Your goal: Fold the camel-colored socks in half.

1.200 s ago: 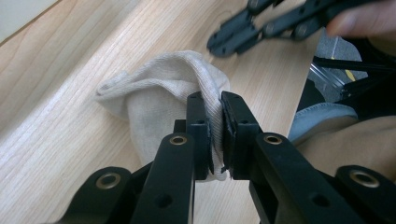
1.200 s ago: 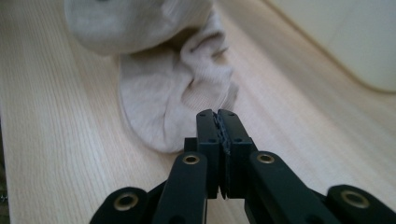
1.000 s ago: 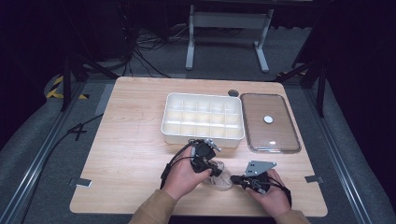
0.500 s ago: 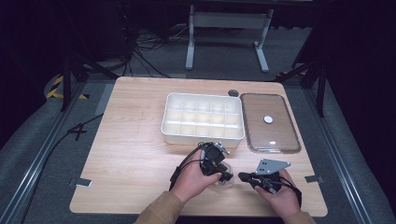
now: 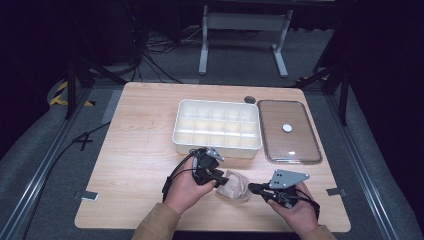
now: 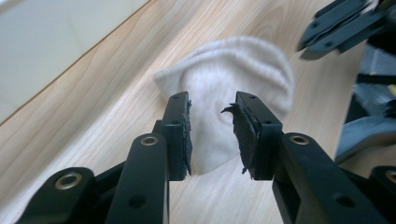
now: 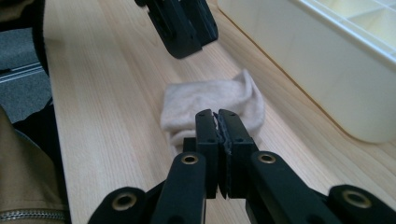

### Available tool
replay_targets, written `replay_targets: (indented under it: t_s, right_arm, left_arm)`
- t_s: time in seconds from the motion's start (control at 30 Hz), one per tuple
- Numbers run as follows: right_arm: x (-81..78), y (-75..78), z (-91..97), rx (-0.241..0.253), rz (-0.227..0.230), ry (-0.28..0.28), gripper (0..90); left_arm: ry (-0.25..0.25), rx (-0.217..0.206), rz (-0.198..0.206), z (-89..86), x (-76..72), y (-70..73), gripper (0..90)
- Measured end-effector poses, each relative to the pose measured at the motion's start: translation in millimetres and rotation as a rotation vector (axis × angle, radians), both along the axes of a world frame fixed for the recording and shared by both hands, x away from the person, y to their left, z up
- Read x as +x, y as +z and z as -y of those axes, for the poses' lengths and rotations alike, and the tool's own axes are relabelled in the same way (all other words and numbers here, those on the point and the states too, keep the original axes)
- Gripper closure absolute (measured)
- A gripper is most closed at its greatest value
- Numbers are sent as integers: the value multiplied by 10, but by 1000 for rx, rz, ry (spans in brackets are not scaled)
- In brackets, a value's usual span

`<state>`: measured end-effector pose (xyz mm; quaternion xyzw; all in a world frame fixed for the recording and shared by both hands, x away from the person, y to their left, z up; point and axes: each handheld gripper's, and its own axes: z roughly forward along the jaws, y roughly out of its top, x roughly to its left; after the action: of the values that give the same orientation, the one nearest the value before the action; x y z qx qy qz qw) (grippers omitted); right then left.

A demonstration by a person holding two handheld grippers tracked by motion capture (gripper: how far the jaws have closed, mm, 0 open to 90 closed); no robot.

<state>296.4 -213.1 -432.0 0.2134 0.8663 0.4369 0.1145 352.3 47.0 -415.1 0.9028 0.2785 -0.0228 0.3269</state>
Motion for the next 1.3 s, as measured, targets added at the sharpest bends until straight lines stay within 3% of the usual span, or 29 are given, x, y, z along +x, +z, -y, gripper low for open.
replay_targets:
  t_s: [0.13, 0.37, 0.6, 0.77, 0.8, 0.93, 1.1, 1.3]
  right_arm:
    - [2, 44, -47, 10, 6, 17, 878]
    - [24, 43, -47, 19, 1, 21, 878]
    - [31, 57, -25, 27, 11, 14, 877]
    - [31, 53, -17, 29, 12, 9, 871]
    - [33, 56, -9, 30, 12, 5, 870]
    - [33, 67, 6, 40, 13, -1, 870]
    - [21, 69, -25, 55, 12, 10, 872]
    - [4, -37, -186, 40, -17, 54, 870]
  left_arm:
    - [-12, 54, 9, -7, -23, -64, 685]
    - [10, 59, -13, -28, 5, -213, 716]
    - [-21, 88, -55, 31, 2, -327, 729]
    - [-45, 63, -80, 120, -65, -334, 705]
    - [-74, 59, -89, 155, -93, -310, 701]
    - [-91, 54, -91, 201, -133, -283, 690]
    - [-94, 48, -95, 208, -144, -259, 691]
    - [-90, 37, -93, 199, -145, -253, 692]
